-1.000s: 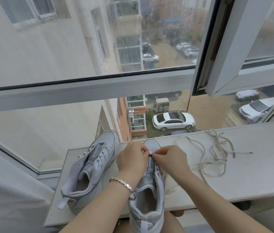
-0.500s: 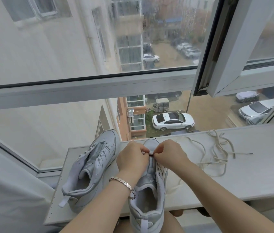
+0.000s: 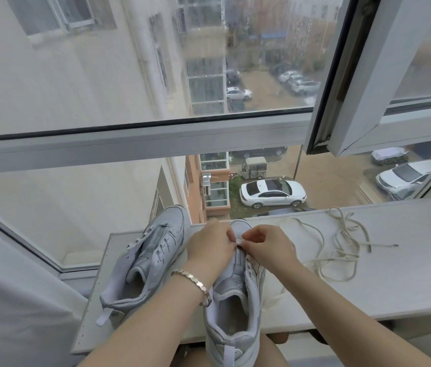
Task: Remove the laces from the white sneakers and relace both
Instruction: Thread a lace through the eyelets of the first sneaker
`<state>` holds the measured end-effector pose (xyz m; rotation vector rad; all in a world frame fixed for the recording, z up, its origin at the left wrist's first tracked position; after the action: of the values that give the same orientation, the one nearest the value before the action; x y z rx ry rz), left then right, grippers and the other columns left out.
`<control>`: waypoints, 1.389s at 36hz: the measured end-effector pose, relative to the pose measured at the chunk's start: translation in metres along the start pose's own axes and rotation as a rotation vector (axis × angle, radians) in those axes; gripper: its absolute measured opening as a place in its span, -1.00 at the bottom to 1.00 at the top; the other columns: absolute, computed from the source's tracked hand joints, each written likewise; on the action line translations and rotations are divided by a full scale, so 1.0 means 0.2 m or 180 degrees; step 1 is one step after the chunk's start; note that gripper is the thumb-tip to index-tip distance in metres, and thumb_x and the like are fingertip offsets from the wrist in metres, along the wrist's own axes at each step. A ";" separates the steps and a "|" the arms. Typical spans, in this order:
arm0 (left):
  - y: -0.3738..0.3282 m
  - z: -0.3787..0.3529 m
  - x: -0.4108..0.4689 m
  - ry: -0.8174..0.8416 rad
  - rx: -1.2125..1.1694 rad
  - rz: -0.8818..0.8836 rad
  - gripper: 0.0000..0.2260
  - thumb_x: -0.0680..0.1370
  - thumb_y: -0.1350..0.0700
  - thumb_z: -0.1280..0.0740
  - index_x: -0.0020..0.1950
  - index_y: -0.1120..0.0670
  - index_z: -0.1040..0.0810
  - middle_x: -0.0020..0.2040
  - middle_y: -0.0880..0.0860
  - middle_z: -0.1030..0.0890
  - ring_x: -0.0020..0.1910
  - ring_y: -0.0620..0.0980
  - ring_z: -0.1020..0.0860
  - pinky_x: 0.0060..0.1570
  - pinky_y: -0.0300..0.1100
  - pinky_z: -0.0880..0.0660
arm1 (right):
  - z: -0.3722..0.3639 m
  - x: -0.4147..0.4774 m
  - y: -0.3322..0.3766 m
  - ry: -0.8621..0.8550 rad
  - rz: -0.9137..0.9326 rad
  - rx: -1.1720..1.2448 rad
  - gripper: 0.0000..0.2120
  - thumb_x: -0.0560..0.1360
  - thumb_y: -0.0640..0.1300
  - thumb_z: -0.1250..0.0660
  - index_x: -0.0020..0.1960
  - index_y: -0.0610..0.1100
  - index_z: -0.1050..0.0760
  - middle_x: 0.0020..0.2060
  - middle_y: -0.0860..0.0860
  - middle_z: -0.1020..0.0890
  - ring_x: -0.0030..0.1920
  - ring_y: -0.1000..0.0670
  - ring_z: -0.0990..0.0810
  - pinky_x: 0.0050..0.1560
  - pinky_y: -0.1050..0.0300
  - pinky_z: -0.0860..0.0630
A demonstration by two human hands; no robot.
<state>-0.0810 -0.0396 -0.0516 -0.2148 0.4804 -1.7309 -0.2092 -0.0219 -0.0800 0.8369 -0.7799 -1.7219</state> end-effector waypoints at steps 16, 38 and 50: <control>0.15 0.17 0.06 -0.0566 -0.2316 0.0608 -0.80 0.63 0.23 -0.08 -0.17 0.07 -0.33 -0.05 0.06 -0.54 -0.18 0.05 -0.61 -0.28 -0.13 -0.54 | 0.01 0.02 0.05 0.0325 0.0292 -0.0627 -0.92 0.45 -0.06 -0.40 -0.09 -0.05 -0.61 -0.16 0.02 -0.66 -0.31 0.16 -0.47 -0.41 0.59 -0.29; 0.25 0.66 -0.24 -0.2636 -0.2602 -0.0066 -0.81 0.60 0.21 -0.17 -0.15 -0.04 -0.29 -0.35 -0.01 -0.54 -0.61 -0.21 -0.26 -0.58 -0.36 -0.22 | 0.04 -0.01 0.18 0.0935 0.0645 -0.1867 -0.78 0.54 -0.16 -0.20 0.18 -0.15 -0.36 0.02 -0.10 -0.56 -0.01 -0.11 -0.54 -0.14 0.12 -0.37; -0.14 0.53 -0.15 -0.0920 -0.2634 -0.0744 -0.81 0.58 0.10 -0.26 0.18 -0.04 -0.39 -0.09 0.00 -0.60 -0.34 -0.37 -0.51 -0.40 -0.56 -0.36 | 0.53 -0.09 0.51 0.1275 0.1074 -0.0106 -0.92 0.55 -0.16 -0.26 -0.11 -0.07 -0.49 -0.53 0.14 -0.50 -0.50 0.14 -0.42 -0.42 0.29 -0.45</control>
<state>-0.0579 -0.0269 0.0589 -1.1298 0.9625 -1.5969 -0.2401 -0.0202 0.0650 0.9308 -0.5783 -1.2158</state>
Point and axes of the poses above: each hand's wrist, its own x-axis towards the middle knuckle, its own z-axis out of the back of the hand, y = z × x, the point moved 2 cm from there along x, towards the middle knuckle
